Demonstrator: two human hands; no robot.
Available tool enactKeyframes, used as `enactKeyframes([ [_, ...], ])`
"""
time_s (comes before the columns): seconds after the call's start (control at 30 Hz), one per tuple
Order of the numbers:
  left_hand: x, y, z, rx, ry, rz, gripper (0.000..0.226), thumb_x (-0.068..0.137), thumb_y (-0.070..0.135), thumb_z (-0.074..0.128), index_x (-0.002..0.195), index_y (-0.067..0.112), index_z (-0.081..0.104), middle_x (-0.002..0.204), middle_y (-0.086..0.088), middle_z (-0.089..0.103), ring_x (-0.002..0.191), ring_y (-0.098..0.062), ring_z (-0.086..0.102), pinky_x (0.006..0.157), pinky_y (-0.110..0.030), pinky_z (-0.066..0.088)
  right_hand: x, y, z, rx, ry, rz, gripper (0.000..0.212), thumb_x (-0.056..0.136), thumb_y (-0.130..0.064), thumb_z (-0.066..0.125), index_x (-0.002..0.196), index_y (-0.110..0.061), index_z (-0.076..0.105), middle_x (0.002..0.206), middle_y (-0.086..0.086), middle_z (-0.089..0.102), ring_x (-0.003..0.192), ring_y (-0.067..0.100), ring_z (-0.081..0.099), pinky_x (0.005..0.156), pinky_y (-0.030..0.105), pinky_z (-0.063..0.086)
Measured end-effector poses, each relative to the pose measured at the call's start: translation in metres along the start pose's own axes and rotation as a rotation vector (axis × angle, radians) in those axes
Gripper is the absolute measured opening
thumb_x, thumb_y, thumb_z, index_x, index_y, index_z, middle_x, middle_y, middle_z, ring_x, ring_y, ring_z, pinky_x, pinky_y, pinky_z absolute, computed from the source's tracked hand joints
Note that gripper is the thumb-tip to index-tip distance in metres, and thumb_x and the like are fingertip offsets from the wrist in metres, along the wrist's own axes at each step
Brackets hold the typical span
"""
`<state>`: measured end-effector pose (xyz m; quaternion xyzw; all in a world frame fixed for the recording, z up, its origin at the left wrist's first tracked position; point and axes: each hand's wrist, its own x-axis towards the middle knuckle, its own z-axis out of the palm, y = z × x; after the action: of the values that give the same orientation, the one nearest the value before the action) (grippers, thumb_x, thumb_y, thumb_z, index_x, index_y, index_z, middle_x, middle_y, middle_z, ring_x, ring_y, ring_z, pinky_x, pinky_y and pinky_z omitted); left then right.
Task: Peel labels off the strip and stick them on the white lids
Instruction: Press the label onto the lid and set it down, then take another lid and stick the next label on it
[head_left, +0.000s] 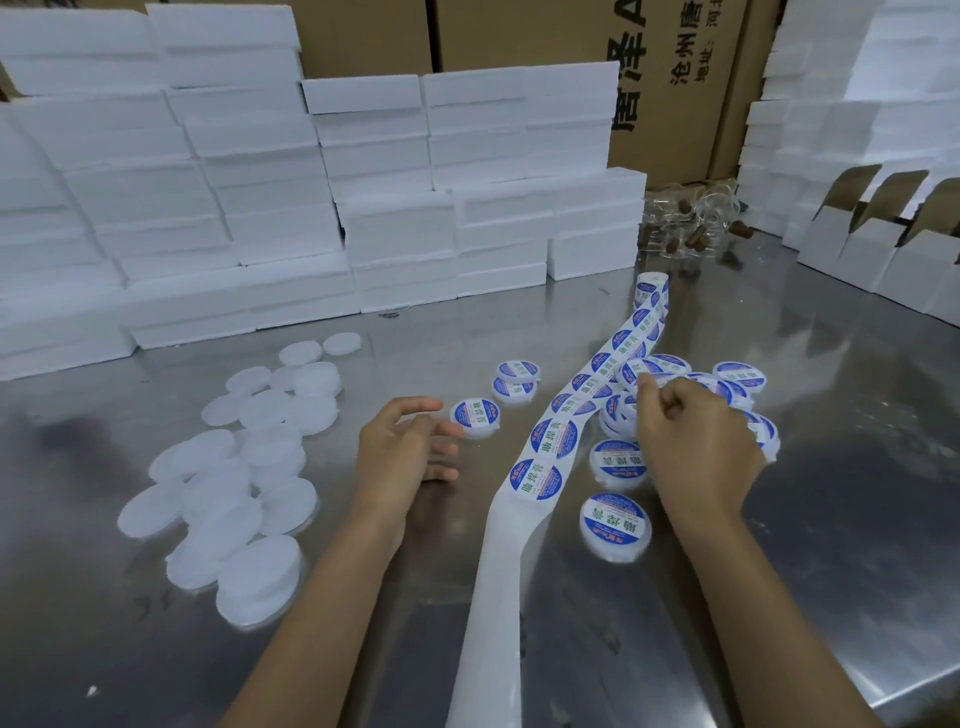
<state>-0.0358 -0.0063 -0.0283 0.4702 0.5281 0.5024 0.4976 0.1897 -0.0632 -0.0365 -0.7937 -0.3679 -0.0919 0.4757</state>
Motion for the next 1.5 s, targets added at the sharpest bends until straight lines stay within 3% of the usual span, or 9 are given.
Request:
enactKeyframes([
  [0.33, 0.029, -0.005, -0.027, -0.112, 0.45, 0.14, 0.032, 0.094, 0.001, 0.035, 0.091, 0.019, 0.061, 0.081, 0.0, 0.067, 0.076, -0.02, 0.061, 0.065, -0.032, 0.053, -0.038, -0.083, 0.036, 0.045, -0.441, -0.544, 0.02, 0.091, -0.037, 0.051, 0.078, -0.022, 0.055, 0.075, -0.006, 0.062, 0.076, 0.018, 0.057, 0.064, 0.033, 0.046],
  [0.5, 0.04, -0.005, -0.037, -0.288, 0.727, 0.168, 0.025, 0.097, 0.003, 0.032, 0.105, 0.019, 0.05, 0.101, -0.005, 0.059, 0.093, -0.025, 0.058, 0.08, -0.036, 0.048, -0.047, -0.154, 0.101, 0.162, -0.826, -0.473, 0.017, 0.089, -0.026, 0.053, 0.091, -0.019, 0.068, 0.096, -0.001, 0.071, 0.095, 0.023, 0.063, 0.083, 0.036, 0.052],
  [0.63, 0.044, -0.004, -0.038, -0.324, 0.773, 0.195, 0.022, 0.099, 0.004, 0.033, 0.109, 0.019, 0.047, 0.108, -0.003, 0.055, 0.096, -0.023, 0.055, 0.078, -0.028, 0.045, -0.062, -0.19, 0.157, 0.144, -1.035, -0.337, 0.025, 0.088, -0.033, 0.06, 0.083, -0.008, 0.066, 0.095, 0.007, 0.07, 0.096, 0.026, 0.062, 0.078, 0.034, 0.05],
  [0.87, 0.047, -0.004, -0.038, -0.29, 0.76, 0.171, 0.021, 0.1, 0.005, 0.037, 0.112, 0.019, 0.048, 0.113, -0.013, 0.058, 0.098, -0.025, 0.058, 0.071, -0.022, 0.045, -0.073, -0.203, 0.183, 0.255, -1.006, -0.164, 0.018, 0.077, -0.028, 0.073, 0.083, -0.021, 0.058, 0.094, -0.002, 0.065, 0.096, 0.022, 0.061, 0.085, 0.033, 0.048],
  [0.93, 0.045, -0.003, -0.039, -0.282, 0.755, 0.155, 0.022, 0.1, 0.005, 0.036, 0.114, 0.017, 0.049, 0.116, -0.016, 0.059, 0.097, -0.028, 0.058, 0.077, -0.032, 0.047, -0.068, -0.199, 0.177, 0.403, -1.003, -0.062, 0.015, 0.078, -0.019, 0.075, 0.078, -0.019, 0.059, 0.082, -0.004, 0.062, 0.086, 0.02, 0.061, 0.079, 0.031, 0.049],
  [1.07, 0.042, 0.0, -0.041, -0.323, 0.706, 0.142, 0.019, 0.099, 0.01, 0.042, 0.113, 0.022, 0.046, 0.107, -0.008, 0.058, 0.081, -0.015, 0.056, 0.066, -0.022, 0.043, -0.057, -0.193, 0.153, 0.554, -0.978, 0.004, 0.015, 0.079, -0.015, 0.075, 0.074, -0.018, 0.061, 0.074, -0.004, 0.06, 0.074, 0.018, 0.056, 0.064, 0.027, 0.042],
  [1.23, 0.029, 0.013, -0.035, -0.422, 0.323, 0.043, 0.037, 0.1, 0.035, 0.054, 0.135, 0.026, 0.046, 0.107, 0.005, 0.065, 0.092, -0.011, 0.072, 0.067, -0.022, 0.056, -0.059, -0.182, 0.106, 0.61, -0.774, -0.306, 0.009, 0.079, -0.014, 0.071, 0.076, -0.017, 0.063, 0.078, -0.003, 0.066, 0.068, 0.011, 0.057, 0.069, 0.028, 0.049],
  [1.37, 0.011, 0.022, -0.022, -0.535, 0.105, -0.019, 0.038, 0.101, 0.017, 0.051, 0.139, 0.017, 0.048, 0.107, -0.004, 0.072, 0.088, -0.014, 0.073, 0.073, -0.027, 0.057, -0.06, -0.155, 0.07, 0.488, -0.721, -0.48, 0.008, 0.08, -0.013, 0.068, 0.086, -0.015, 0.063, 0.088, -0.002, 0.063, 0.076, 0.015, 0.058, 0.074, 0.035, 0.05],
  [1.5, -0.004, 0.025, -0.014, -0.533, -0.004, -0.073, 0.04, 0.099, -0.002, 0.038, 0.136, 0.01, 0.047, 0.126, -0.014, 0.063, 0.091, -0.026, 0.073, 0.08, -0.034, 0.061, -0.044, -0.118, 0.037, 0.411, -0.845, -0.51, 0.015, 0.08, -0.015, 0.067, 0.092, -0.021, 0.072, 0.096, -0.011, 0.066, 0.096, 0.009, 0.057, 0.085, 0.023, 0.044],
])
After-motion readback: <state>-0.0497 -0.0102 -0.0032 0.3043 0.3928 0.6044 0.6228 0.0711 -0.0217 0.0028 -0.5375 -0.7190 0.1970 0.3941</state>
